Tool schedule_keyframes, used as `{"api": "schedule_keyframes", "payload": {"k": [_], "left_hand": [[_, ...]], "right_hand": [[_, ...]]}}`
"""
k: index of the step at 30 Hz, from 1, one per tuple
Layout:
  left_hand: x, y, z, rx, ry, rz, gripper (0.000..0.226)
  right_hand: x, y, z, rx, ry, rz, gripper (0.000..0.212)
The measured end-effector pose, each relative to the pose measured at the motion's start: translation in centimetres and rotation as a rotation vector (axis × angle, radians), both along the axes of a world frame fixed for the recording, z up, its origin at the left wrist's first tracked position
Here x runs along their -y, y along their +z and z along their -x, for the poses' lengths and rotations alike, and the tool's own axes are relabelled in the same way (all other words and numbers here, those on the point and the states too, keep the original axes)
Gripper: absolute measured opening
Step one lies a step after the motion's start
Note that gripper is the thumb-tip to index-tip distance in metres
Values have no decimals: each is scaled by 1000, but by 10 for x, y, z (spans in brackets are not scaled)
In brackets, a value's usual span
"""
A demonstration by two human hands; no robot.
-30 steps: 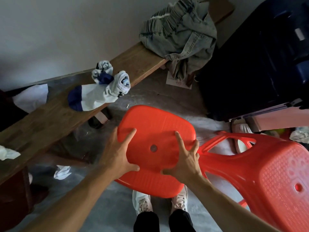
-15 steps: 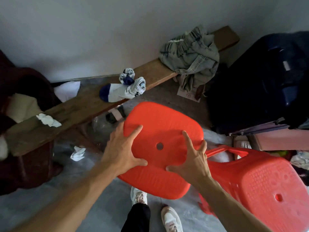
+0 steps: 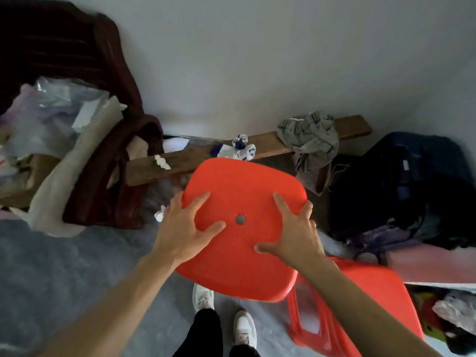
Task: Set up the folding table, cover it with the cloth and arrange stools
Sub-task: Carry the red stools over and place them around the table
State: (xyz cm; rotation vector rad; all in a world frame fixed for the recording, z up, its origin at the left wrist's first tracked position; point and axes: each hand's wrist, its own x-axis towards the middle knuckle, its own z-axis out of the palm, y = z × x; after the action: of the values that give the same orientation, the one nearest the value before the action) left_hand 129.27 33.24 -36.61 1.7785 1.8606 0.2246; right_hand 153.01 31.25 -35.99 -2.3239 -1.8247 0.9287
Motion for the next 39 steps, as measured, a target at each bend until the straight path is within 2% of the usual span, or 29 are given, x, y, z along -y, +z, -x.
{"api": "schedule_keyframes", "payload": {"k": [5, 10, 17, 27, 32, 39], "left_hand": [[48, 43, 39, -29, 162, -21, 92], [101, 68, 103, -34, 347, -51, 92], [194, 82, 228, -12, 579, -97, 91], [308, 95, 409, 4, 794, -128, 94], [332, 98, 473, -51, 870, -141, 92], [317, 96, 560, -142, 974, -121, 98]], "right_hand": [[16, 52, 39, 14, 153, 7, 134], [29, 85, 110, 15, 347, 13, 133], [66, 107, 249, -1, 587, 7, 135], [135, 124, 453, 46, 831, -5, 134], [143, 124, 528, 13, 875, 10, 131], [110, 112, 631, -37, 977, -8, 129]]}}
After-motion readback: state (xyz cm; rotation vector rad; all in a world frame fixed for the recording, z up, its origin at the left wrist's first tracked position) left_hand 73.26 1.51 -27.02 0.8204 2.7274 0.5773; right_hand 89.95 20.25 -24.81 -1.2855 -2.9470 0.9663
